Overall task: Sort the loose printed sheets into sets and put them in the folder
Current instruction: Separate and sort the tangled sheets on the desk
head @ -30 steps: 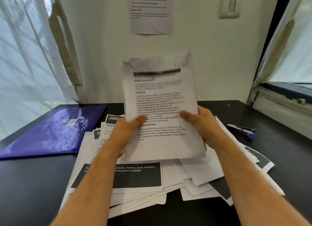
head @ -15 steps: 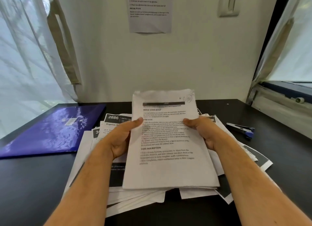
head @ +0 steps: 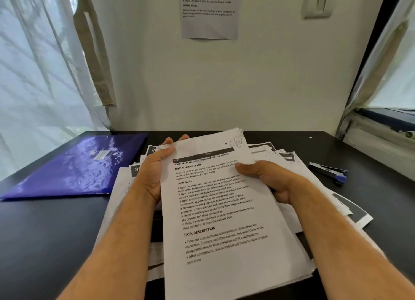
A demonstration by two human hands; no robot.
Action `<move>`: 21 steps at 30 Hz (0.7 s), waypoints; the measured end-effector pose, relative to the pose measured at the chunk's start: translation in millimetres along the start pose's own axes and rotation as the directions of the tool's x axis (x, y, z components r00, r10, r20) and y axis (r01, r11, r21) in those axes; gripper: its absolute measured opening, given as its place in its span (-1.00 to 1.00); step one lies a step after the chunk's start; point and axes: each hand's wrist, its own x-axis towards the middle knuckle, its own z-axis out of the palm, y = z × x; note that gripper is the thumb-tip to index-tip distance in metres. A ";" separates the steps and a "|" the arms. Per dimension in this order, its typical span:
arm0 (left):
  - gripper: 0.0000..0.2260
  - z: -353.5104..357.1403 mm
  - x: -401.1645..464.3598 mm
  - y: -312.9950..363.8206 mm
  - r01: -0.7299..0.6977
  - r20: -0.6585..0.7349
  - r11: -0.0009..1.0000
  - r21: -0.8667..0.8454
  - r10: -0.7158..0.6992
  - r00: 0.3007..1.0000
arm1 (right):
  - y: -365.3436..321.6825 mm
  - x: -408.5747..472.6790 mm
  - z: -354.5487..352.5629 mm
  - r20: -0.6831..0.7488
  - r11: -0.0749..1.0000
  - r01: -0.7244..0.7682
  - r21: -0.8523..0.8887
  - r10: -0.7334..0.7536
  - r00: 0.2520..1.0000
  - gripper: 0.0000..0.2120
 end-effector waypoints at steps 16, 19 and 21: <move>-0.52 19.6 -2.4 -12.8 0.280 -0.162 0.900 0.335 -0.237 0.958 | -4.4 16.4 0.8 -0.514 0.922 0.350 -0.165 -0.383 0.767 -0.76; -0.59 24.8 -2.3 -15.4 0.263 -0.203 0.896 0.359 -0.200 0.959 | -4.3 16.1 2.0 -0.519 0.924 0.341 -0.173 -0.380 0.766 -0.67; -0.63 28.2 -2.9 -17.6 0.266 -0.212 0.892 0.366 -0.198 0.957 | -2.7 18.2 3.3 -0.522 0.908 0.354 -0.222 -0.418 0.744 -0.63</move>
